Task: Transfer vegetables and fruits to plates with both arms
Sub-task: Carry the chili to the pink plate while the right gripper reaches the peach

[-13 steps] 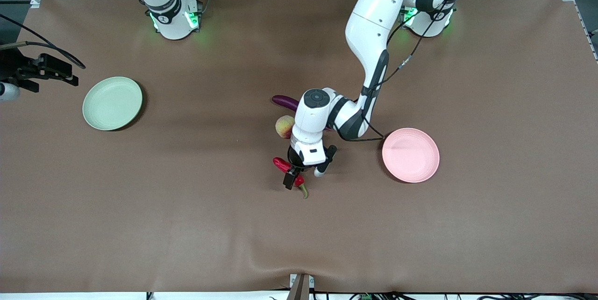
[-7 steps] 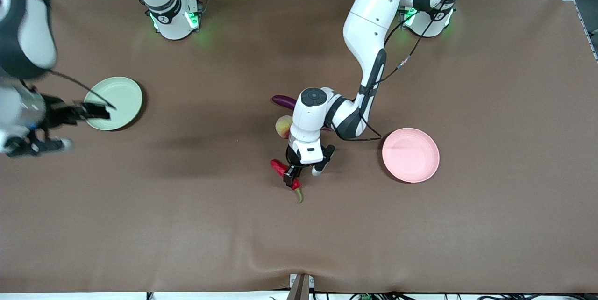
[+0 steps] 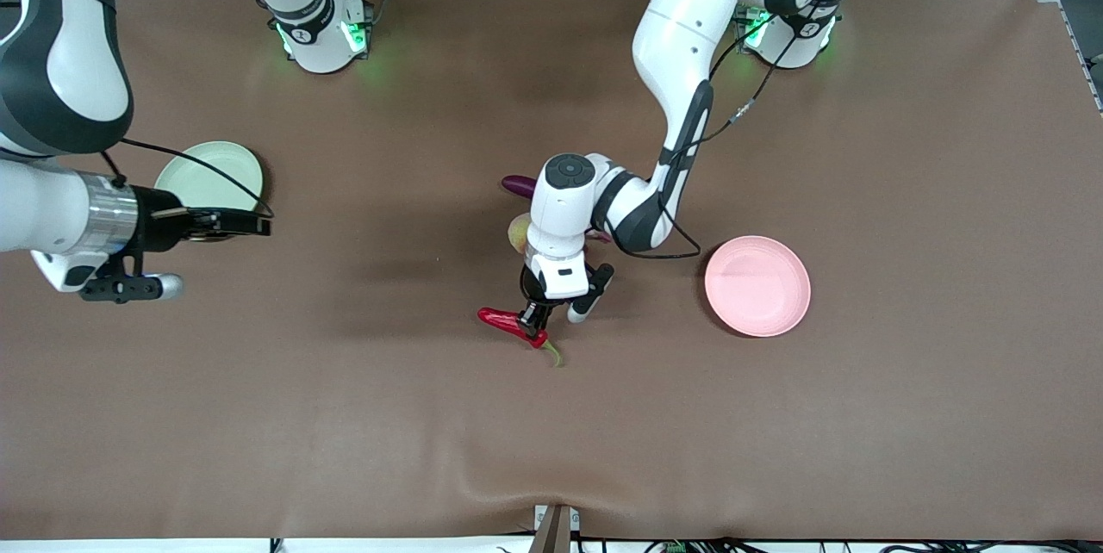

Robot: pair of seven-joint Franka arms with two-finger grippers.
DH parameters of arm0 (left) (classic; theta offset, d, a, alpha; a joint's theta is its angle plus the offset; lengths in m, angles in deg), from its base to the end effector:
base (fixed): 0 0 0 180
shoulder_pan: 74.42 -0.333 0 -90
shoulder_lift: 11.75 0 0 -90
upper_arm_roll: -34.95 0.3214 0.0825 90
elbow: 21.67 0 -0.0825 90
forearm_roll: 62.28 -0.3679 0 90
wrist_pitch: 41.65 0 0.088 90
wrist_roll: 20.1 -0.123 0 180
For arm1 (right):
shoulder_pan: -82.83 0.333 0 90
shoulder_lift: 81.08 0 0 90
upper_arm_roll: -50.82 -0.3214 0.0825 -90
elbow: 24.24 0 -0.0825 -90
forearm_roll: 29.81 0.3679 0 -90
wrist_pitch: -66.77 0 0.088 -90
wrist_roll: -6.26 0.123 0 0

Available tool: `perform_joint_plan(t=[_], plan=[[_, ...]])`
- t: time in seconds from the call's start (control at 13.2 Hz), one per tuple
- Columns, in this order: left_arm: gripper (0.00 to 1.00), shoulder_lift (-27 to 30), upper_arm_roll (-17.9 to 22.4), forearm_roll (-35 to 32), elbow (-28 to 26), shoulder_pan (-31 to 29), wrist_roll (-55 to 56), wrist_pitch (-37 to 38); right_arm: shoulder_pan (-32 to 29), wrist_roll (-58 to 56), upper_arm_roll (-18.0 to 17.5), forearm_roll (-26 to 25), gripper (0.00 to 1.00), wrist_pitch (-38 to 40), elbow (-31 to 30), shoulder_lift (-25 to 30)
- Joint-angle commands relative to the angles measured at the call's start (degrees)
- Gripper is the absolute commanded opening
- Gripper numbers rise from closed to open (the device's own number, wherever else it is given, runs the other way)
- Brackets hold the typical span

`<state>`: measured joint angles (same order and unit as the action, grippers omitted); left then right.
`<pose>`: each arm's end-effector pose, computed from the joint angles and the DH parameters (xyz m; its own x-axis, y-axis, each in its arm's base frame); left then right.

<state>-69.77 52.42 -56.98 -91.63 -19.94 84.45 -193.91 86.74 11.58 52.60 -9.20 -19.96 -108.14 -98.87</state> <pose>0.5818 -0.5362 0.2172 0.4797 0.8748 0.0670 0.7602 -0.4526 0.4661 0.6064 0.0699 0.4862 0.9581 -0.0325 -0.2847 -0.1243 -0.9423 -0.3108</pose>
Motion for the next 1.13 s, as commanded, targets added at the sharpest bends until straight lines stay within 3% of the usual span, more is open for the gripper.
perform_joint_plan(t=[0.0, 0.15, 0.23, 0.38, 0.53, 0.76, 0.91, 1.06], plan=[[0.13, 6.14, 0.19, -0.91, -1.23, -1.21, -0.83, 6.16, 1.79, 9.06, 0.15, 6.00, 1.00, -0.28, -0.21, -0.06], [0.16, 10.88, 0.02, -0.56, -1.40, -4.28, -0.83, 10.89, 3.63, 14.52, 0.15, 6.63, 1.00, -2.04, -0.39, -0.15], [0.18, 14.56, -0.33, -0.39, -1.75, -6.82, -1.01, 16.67, 7.04, 18.46, 0.15, 6.72, 1.00, -4.30, -0.82, -0.23], [0.16, 19.41, -0.51, -0.12, -2.02, -9.12, -6.42, 24.69, 12.05, 29.96, 0.15, 6.81, 1.00, -10.18, -1.62, -1.28], [0.07, 23.11, -0.51, -0.12, -2.63, -10.62, -11.97, 32.94, 17.94, 40.42, 0.15, 7.07, 1.00, -16.07, -1.70, -4.26], [0.06, 26.02, -0.51, -0.12, -3.51, -15.00, -20.85, 43.85, 26.82, 50.31, 0.32, 5.50, 1.00, -26.71, -2.58, -9.27], [0.06, 26.37, -0.42, -0.12, -7.09, -17.82, -28.39, 45.64, 29.47, 49.97, 0.32, 4.18, 1.00, -28.93, -6.52, -10.17], [0.00, 28.91, 0.01, -1.43, -14.72, -18.97, -31.33, 44.77, 32.19, 49.96, 0.24, 2.60, 1.00, -33.83, -10.74, -10.43]])
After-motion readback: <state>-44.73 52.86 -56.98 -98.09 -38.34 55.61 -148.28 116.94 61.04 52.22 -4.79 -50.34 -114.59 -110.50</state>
